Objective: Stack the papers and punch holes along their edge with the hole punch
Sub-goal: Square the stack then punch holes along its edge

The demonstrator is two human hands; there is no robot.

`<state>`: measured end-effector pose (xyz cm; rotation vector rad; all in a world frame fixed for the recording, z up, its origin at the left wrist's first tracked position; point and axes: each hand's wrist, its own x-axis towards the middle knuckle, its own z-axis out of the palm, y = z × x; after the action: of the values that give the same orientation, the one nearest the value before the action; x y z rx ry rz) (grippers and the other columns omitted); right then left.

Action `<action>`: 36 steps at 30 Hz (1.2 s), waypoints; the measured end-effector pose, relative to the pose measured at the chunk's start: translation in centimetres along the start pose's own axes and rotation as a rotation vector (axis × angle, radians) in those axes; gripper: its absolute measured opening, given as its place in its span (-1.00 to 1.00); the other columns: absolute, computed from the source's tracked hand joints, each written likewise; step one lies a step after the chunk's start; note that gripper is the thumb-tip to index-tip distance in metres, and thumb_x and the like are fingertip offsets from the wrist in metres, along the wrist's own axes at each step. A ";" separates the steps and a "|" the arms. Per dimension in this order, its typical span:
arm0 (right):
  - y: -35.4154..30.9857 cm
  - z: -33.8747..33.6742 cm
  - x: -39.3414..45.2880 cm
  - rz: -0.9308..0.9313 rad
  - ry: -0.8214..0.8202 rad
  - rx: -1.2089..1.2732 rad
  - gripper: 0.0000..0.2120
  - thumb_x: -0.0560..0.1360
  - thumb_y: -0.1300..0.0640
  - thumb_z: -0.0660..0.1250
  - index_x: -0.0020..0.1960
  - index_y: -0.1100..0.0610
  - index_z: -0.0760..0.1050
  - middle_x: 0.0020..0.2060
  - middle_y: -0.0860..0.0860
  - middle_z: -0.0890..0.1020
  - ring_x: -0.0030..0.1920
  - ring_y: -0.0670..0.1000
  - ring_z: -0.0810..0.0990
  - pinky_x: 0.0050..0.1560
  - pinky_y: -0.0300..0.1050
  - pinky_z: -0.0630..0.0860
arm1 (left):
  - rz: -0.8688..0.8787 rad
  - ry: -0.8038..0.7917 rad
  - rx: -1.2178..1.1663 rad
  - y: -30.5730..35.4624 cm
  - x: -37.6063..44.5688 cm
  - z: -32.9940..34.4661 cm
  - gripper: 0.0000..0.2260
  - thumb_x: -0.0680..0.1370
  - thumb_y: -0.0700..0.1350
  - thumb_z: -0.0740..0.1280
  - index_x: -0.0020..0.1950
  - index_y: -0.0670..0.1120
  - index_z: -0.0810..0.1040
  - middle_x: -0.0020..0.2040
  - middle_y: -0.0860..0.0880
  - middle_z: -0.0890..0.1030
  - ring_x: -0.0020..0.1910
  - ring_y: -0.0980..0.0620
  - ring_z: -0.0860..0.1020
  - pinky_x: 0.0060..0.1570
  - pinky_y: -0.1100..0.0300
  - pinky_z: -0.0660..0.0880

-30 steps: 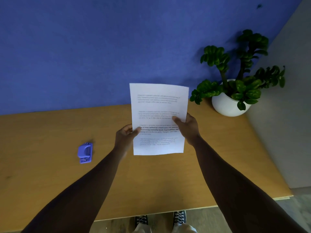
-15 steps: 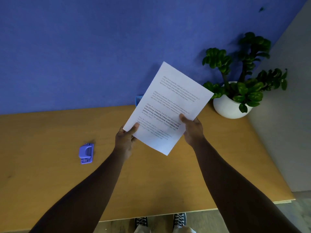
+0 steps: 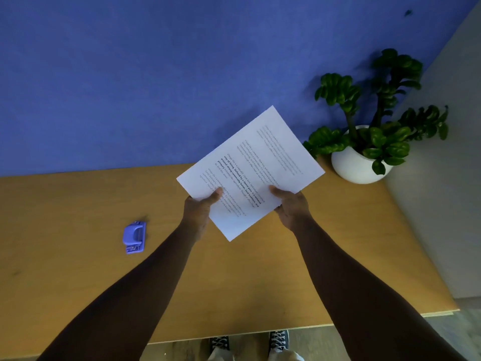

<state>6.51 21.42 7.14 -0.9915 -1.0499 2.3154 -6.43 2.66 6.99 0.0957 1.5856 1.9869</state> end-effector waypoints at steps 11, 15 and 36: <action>-1.5 -3.4 1.1 -0.141 0.102 -0.366 -0.70 0.39 0.33 0.47 0.09 0.13 0.59 -0.03 0.01 0.72 -0.05 0.08 0.68 -0.13 -0.05 0.60 | 0.079 0.024 0.333 1.4 1.6 -4.7 -0.82 0.43 -0.18 0.55 -0.02 0.03 0.69 -0.02 0.09 0.74 -0.05 0.08 0.72 -0.23 0.30 0.61; -1.1 -3.3 1.0 -0.142 0.064 -0.604 -0.74 0.40 0.28 0.47 0.00 0.00 0.59 -0.07 -0.07 0.72 -0.06 0.04 0.70 -0.23 -0.14 0.60 | 0.105 0.017 0.396 1.2 1.4 -4.3 -0.81 0.43 -0.17 0.55 -0.02 0.02 0.68 -0.05 0.12 0.74 -0.10 0.12 0.72 -0.25 0.32 0.60; 1.8 -5.3 -0.2 -0.167 0.164 -0.802 -0.75 0.43 0.21 0.48 0.08 0.04 0.57 -0.04 -0.01 0.67 -0.03 0.07 0.65 -0.06 -0.02 0.64 | 0.001 0.089 0.501 -3.2 -0.8 -4.5 -0.75 0.50 -0.16 0.48 0.16 -0.16 0.63 0.02 -0.03 0.70 -0.04 0.05 0.67 -0.25 0.36 0.55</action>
<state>10.48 22.70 3.41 -1.2684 -1.9586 1.6340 -6.32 -1.22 3.07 0.2052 2.1094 1.5701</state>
